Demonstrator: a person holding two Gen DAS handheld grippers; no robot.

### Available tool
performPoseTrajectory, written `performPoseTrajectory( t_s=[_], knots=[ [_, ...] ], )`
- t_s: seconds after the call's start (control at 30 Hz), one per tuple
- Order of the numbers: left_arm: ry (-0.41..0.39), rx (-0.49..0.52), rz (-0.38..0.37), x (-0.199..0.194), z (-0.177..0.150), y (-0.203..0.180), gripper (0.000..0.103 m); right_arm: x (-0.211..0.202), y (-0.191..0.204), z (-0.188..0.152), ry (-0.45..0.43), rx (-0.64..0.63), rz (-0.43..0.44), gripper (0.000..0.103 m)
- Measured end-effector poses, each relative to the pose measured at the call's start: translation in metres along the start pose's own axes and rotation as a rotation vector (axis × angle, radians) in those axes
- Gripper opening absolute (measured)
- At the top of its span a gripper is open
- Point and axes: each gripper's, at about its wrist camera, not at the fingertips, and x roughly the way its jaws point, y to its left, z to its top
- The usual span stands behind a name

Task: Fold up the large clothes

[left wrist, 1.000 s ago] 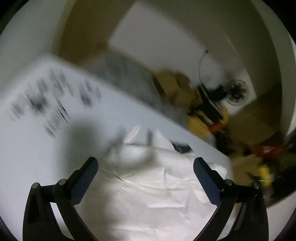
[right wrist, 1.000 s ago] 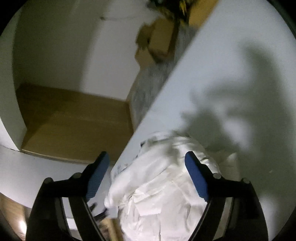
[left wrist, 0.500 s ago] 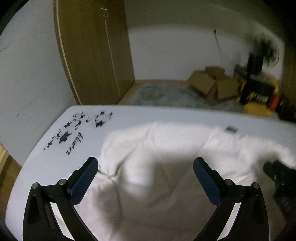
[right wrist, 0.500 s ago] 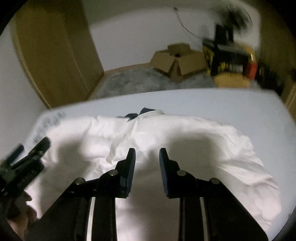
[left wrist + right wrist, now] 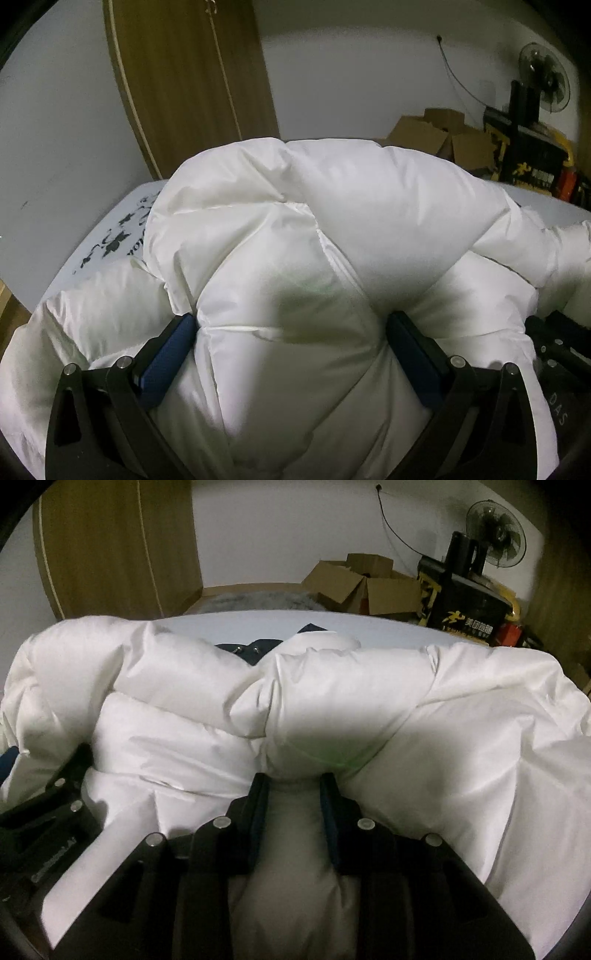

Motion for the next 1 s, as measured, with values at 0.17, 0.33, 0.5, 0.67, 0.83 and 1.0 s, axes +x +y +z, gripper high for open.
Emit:
performPoseTrajectory(
  t_s=[0.17,0.33,0.5,0.67,0.83,1.0],
  knots=[
    [0.084,-0.067,-0.161,-0.019,0.034,0.053,0.103,-0.027,-0.01,0.02,0.06,-0.071,0.057,0.038],
    [0.034,-0.187,-0.086,-0.018,0.062,0.114,0.103,-0.078,-0.081,0.042,-0.109,-0.003,-0.101,0.095],
    [0.1,-0.123,-0.063,0.033,0.026,0.098,0.103,-0.026,-0.117,0.023,0.062,0.044,-0.054,0.077],
    [0.115,-0.179,-0.11,0.054,0.013,0.103,0.103,-0.011,-0.116,0.002,-0.002,0.05,-0.047,0.085],
    [0.16,-0.205,-0.155,0.067,0.013,0.109,0.103,0.002,-0.126,-0.001,0.037,0.111,0.041,0.088],
    [0.17,-0.207,-0.165,0.072,0.013,0.11,0.103,0.009,-0.125,-0.003,0.036,0.113,0.048,0.089]
  ],
)
